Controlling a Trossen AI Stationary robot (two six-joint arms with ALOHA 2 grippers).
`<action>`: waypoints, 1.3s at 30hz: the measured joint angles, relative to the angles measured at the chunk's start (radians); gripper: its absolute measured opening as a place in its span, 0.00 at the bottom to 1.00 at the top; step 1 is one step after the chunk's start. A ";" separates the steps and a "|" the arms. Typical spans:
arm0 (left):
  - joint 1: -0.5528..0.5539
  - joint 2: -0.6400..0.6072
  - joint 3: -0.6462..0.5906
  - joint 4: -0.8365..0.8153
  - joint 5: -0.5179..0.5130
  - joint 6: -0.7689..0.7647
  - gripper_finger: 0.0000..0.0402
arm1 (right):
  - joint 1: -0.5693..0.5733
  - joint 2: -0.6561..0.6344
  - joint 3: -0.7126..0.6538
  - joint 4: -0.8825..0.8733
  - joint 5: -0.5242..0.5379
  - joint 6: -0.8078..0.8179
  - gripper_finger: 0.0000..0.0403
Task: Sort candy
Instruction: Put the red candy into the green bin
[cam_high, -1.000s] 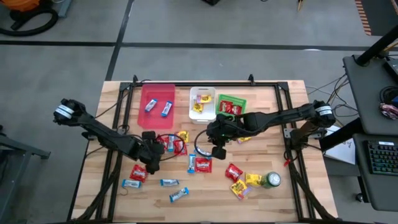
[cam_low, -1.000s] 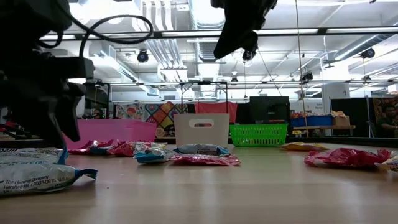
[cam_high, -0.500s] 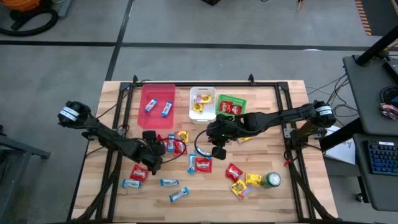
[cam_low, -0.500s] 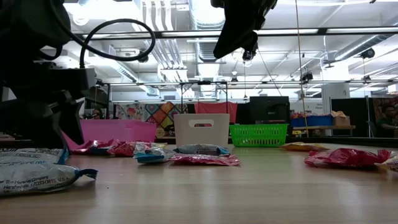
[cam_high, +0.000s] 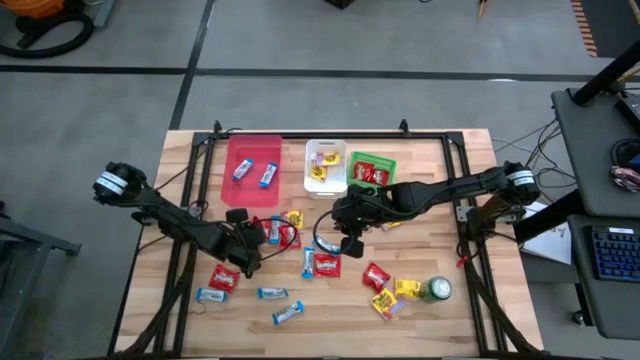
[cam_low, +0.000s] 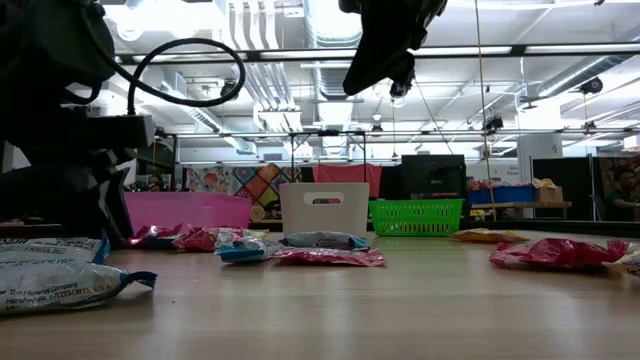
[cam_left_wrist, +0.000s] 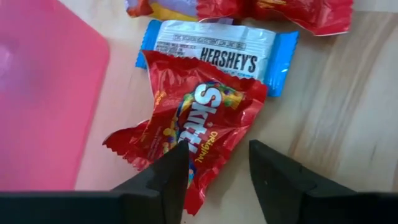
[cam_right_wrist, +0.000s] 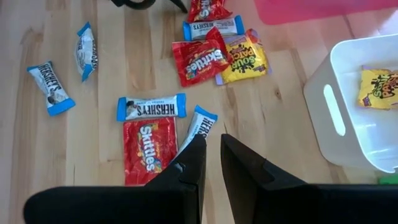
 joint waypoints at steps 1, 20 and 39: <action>0.000 0.000 -0.005 0.002 0.000 -0.009 0.33 | 0.000 0.000 -0.004 0.008 0.000 0.000 0.11; -0.008 -0.011 0.034 0.025 0.128 -0.008 0.00 | 0.001 0.000 -0.057 0.020 0.000 0.008 0.11; -0.039 -0.125 0.163 0.175 0.112 0.075 0.00 | 0.053 0.050 -0.380 0.880 -0.001 -0.240 0.13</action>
